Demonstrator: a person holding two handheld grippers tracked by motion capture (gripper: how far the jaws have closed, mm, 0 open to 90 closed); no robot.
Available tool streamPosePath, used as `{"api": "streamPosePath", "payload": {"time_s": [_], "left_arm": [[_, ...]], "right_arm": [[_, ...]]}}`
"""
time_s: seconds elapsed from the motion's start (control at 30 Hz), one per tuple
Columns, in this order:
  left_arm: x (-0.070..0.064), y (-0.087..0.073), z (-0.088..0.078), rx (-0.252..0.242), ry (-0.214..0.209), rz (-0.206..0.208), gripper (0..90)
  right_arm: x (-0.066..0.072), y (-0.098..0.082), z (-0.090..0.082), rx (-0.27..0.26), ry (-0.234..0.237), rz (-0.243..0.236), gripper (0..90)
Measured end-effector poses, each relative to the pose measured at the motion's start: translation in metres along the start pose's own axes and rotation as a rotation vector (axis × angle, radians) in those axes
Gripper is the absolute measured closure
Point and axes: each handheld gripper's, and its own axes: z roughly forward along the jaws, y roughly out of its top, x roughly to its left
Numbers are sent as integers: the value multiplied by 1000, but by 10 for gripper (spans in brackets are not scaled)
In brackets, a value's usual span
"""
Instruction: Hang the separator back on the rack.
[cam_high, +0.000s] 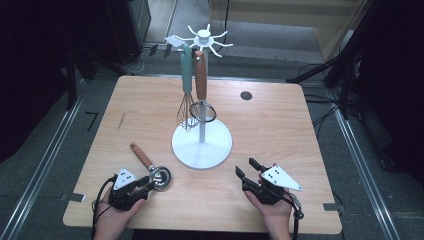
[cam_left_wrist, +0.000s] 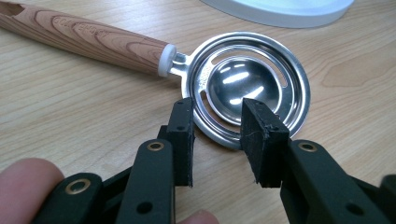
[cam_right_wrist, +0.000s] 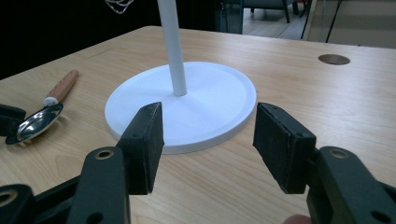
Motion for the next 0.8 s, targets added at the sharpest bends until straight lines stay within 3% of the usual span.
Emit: {"api": "streamPosePath", "payload": {"time_s": [0.17, 0.37, 0.47, 0.57, 0.8], "left_arm": [[-5, 0, 1, 3, -19, 1, 652], [-19, 0, 4, 15, -47, 34, 646], [-28, 1, 7, 17, -61, 51, 643], [-36, 1, 9, 24, -86, 66, 637], [-48, 1, 10, 30, -115, 81, 634]], "right_arm": [[3, -7, 3, 21, 1, -21, 432], [5, -8, 6, 23, 25, 35, 414], [8, -10, 7, 33, 26, 18, 417], [14, -11, 10, 49, 47, -7, 477], [23, -11, 14, 62, 71, -13, 487]]}}
